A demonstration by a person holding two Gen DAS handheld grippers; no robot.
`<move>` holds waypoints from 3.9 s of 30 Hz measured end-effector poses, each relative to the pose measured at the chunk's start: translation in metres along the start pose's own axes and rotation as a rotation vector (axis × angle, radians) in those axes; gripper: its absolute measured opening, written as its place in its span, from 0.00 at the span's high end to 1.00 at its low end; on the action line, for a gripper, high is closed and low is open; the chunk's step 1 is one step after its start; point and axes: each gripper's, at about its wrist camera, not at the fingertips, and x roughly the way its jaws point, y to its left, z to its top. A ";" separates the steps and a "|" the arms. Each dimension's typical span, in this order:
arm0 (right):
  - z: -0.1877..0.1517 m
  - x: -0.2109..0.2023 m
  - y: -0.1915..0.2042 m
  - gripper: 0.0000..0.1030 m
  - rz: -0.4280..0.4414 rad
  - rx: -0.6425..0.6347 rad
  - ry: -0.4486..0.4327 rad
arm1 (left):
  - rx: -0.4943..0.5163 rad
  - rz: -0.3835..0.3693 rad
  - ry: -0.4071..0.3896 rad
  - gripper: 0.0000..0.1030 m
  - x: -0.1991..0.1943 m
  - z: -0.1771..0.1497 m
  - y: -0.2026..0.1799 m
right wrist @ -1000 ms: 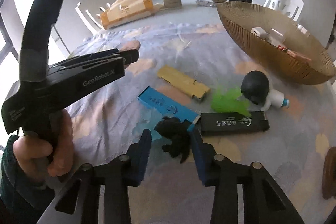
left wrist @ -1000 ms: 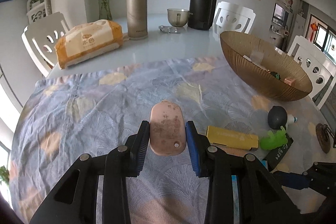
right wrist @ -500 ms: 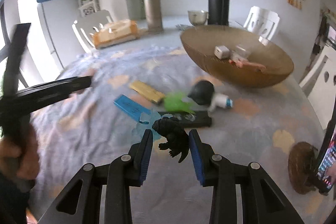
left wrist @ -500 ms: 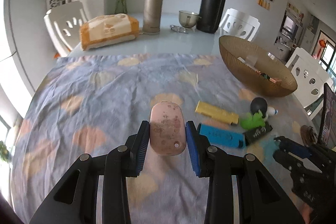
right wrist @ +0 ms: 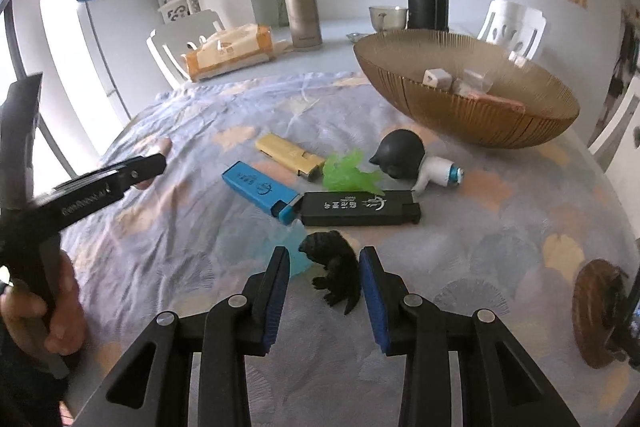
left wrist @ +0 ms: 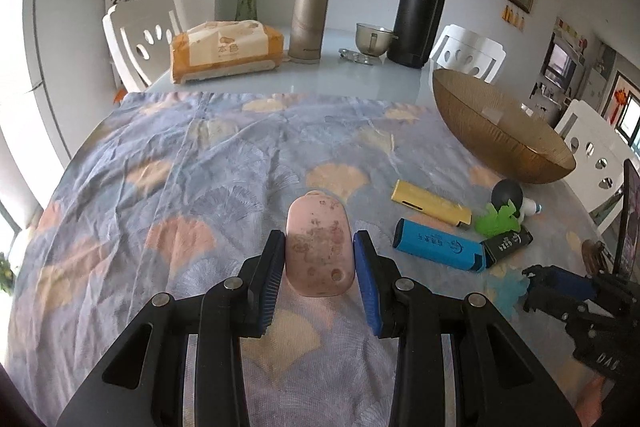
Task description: Organize rigid objects
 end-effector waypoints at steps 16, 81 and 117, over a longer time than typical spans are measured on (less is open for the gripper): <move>-0.006 0.004 -0.007 0.22 -0.015 0.059 0.112 | 0.022 -0.023 -0.003 0.69 -0.001 -0.001 -0.002; 0.124 -0.076 -0.101 0.81 -0.022 0.369 -0.256 | -0.039 -0.694 0.025 0.88 0.031 0.160 -0.145; 0.011 -0.014 -0.012 0.09 -0.005 0.071 -0.073 | -0.092 0.048 -0.067 0.01 -0.021 -0.003 0.035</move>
